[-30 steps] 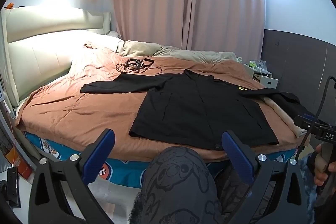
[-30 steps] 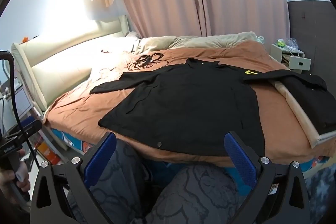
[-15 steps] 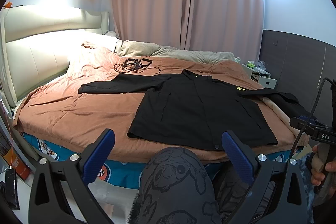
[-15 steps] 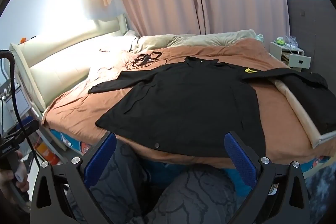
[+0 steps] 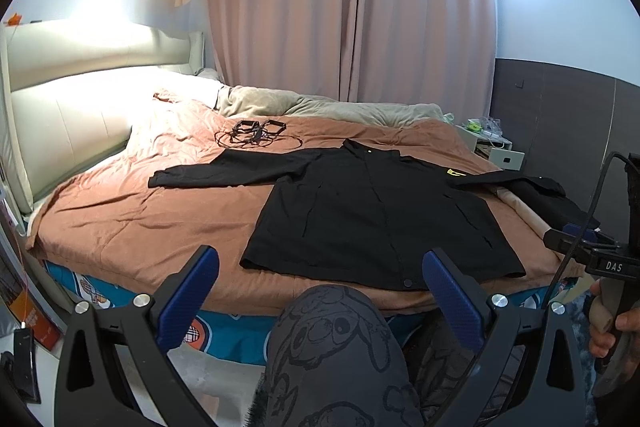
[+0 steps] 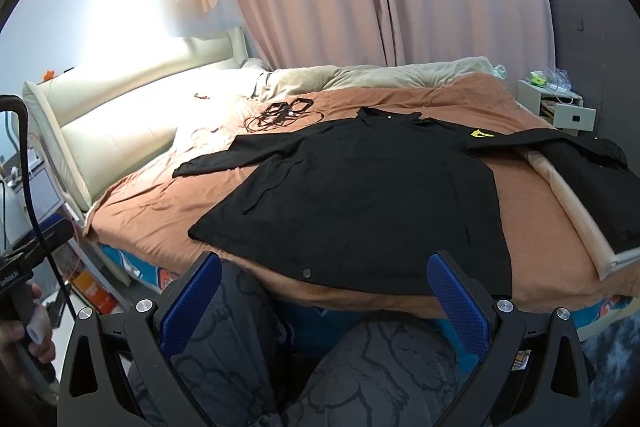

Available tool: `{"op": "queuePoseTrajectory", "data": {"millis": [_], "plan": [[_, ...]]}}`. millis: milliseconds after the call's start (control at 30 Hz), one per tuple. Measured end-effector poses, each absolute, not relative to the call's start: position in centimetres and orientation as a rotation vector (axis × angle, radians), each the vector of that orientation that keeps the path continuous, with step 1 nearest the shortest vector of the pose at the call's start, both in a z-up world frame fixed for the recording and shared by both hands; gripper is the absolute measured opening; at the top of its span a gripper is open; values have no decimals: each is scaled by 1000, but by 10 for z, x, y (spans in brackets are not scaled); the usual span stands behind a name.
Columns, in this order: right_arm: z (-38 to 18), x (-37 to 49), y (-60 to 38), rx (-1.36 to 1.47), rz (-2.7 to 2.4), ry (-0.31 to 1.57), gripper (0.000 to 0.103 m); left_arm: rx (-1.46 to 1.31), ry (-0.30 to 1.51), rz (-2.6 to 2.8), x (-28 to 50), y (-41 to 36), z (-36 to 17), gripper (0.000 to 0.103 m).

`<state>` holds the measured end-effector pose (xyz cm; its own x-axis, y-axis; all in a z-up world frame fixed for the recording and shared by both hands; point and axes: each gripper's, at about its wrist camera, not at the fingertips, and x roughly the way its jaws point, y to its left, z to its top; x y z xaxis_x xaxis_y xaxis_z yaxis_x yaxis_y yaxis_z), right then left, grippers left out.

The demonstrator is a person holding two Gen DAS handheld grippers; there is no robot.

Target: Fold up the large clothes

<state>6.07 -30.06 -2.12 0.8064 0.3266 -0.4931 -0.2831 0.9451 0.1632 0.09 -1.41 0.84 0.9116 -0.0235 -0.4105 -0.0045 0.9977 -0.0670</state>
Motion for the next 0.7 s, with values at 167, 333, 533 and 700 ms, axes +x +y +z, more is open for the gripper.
{"op": "queuePoseTrajectory", "data": {"millis": [167, 333, 533, 700], "plan": [[-17, 55, -299, 80, 319, 532, 103, -67, 417, -21, -3, -13, 10, 103], [-15, 49, -298, 77, 318, 521, 103, -64, 406, -26, -9, -12, 13, 103], [-13, 44, -298, 75, 318, 515, 103, -75, 400, -32, -13, -9, 13, 103], [-10, 38, -294, 59, 322, 509, 103, -92, 389, -40, -19, -6, 12, 103]]}}
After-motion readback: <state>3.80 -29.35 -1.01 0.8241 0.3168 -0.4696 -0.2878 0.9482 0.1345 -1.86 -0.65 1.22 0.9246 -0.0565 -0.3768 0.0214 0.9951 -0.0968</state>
